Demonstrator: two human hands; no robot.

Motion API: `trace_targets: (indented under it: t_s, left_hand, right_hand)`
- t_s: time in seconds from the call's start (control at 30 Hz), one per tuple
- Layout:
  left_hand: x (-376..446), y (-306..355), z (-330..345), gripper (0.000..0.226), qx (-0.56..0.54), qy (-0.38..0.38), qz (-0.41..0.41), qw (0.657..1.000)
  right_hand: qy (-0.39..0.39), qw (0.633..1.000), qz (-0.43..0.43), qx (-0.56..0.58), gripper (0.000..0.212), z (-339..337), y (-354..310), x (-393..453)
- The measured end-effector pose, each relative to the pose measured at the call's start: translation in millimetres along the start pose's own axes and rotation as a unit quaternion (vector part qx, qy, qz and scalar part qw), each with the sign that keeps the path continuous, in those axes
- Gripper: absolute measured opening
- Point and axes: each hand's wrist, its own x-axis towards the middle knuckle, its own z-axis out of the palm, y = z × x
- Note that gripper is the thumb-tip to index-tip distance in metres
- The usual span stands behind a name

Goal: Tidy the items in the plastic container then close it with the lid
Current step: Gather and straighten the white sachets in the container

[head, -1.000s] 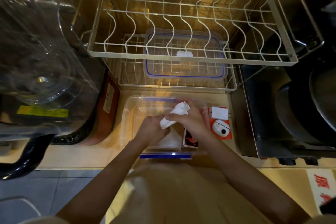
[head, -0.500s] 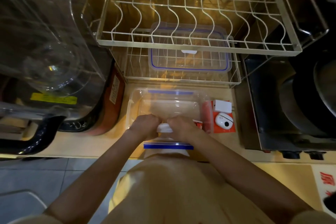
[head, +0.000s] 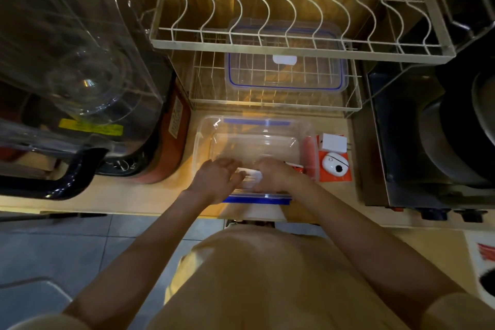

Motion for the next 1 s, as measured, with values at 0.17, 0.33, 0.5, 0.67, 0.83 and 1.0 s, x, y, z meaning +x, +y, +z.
trace_targets:
  t_s: [0.17, 0.33, 0.5, 0.67, 0.83, 1.0]
  left_hand:
    - [1, -3, 11, 0.055, 0.027, -0.019, -0.007, 0.999]
    - [4, 0, 9, 0.057, 0.043, -0.029, -0.024, 0.998]
    - [6, 1, 10, 0.060, 0.039, -0.063, -0.054, 0.996]
    - [6, 0, 13, 0.061, 0.025, -0.048, -0.059, 0.997]
    - [4, 3, 11, 0.058, 0.024, -0.016, -0.090, 0.995]
    - [3, 6, 10, 0.051, 0.003, -0.001, -0.099, 0.995]
  right_hand:
    - [-0.014, 0.999, 0.026, -0.017, 0.048, 1, 1, 4]
    - [0.046, 0.998, 0.036, 0.033, 0.047, -1, 6, 1]
    - [0.045, 0.996, 0.059, 0.041, 0.047, -3, 10, 2]
    - [0.014, 0.997, 0.055, 0.055, 0.045, 1, 6, 4]
    - [-0.007, 0.992, 0.026, 0.121, 0.044, 2, 0, -4]
    - [0.094, 0.965, 0.075, 0.232, 0.036, -12, 12, -10]
